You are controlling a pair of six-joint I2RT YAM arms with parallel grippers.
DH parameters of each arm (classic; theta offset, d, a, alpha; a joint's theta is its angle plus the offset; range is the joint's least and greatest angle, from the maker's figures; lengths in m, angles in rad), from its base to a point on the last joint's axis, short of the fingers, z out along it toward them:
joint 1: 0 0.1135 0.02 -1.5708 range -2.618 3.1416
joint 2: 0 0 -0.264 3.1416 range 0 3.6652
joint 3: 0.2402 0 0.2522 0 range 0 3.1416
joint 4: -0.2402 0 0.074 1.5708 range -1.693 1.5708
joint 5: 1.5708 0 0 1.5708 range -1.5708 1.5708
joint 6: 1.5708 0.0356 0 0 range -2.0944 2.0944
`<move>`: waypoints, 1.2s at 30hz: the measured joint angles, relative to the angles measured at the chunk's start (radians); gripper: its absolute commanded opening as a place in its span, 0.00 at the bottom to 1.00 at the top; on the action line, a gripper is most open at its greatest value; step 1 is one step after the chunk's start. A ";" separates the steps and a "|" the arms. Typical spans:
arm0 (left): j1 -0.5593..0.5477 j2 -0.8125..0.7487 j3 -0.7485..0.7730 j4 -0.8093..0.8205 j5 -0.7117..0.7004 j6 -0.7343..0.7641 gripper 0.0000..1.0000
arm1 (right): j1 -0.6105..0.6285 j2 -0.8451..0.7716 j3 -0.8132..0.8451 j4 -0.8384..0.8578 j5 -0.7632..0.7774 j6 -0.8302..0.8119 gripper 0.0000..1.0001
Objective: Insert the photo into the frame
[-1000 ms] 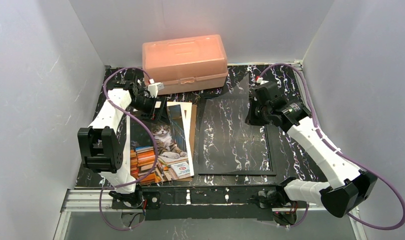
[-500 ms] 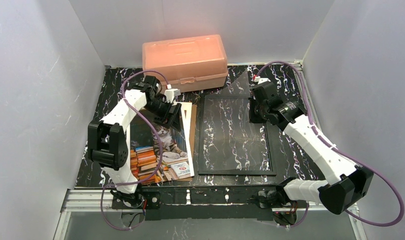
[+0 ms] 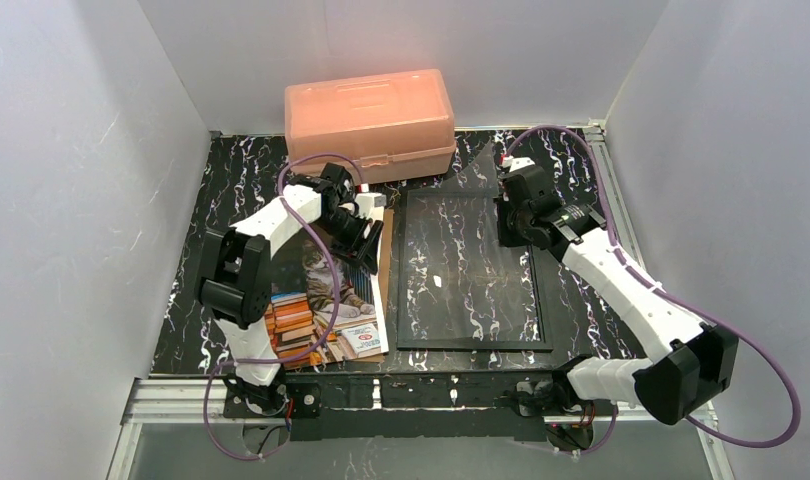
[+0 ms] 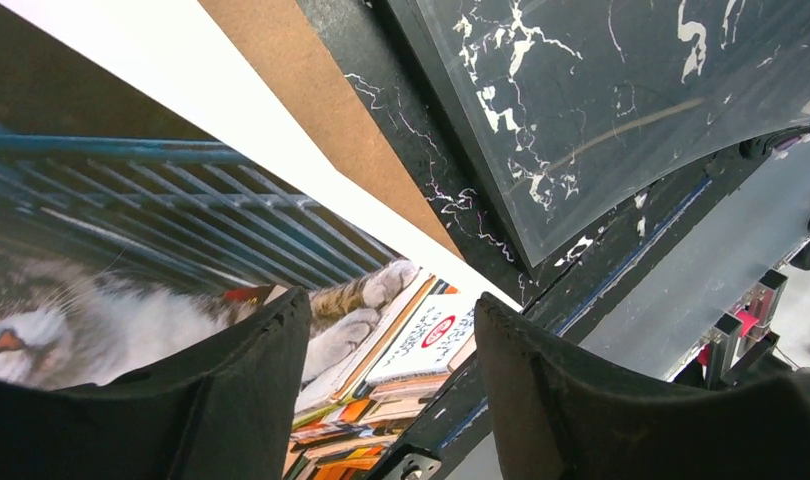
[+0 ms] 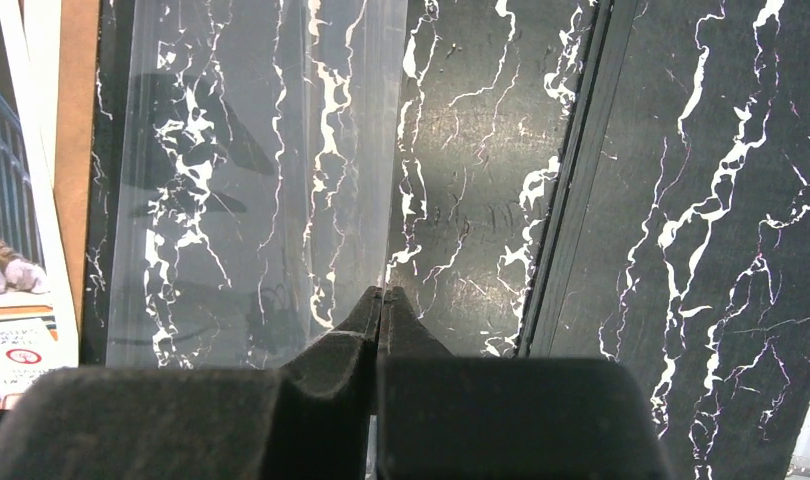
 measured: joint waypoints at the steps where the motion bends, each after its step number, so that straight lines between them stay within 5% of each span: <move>1: -0.005 0.006 -0.002 0.006 -0.002 -0.004 0.56 | -0.004 0.005 -0.002 0.004 -0.003 -0.005 0.01; 14: -0.048 0.063 -0.003 0.079 -0.016 -0.032 0.42 | -0.068 0.040 -0.032 0.034 -0.035 -0.023 0.01; 36: -0.086 0.135 -0.002 0.133 -0.057 -0.051 0.40 | -0.110 0.038 -0.137 0.101 -0.100 -0.001 0.01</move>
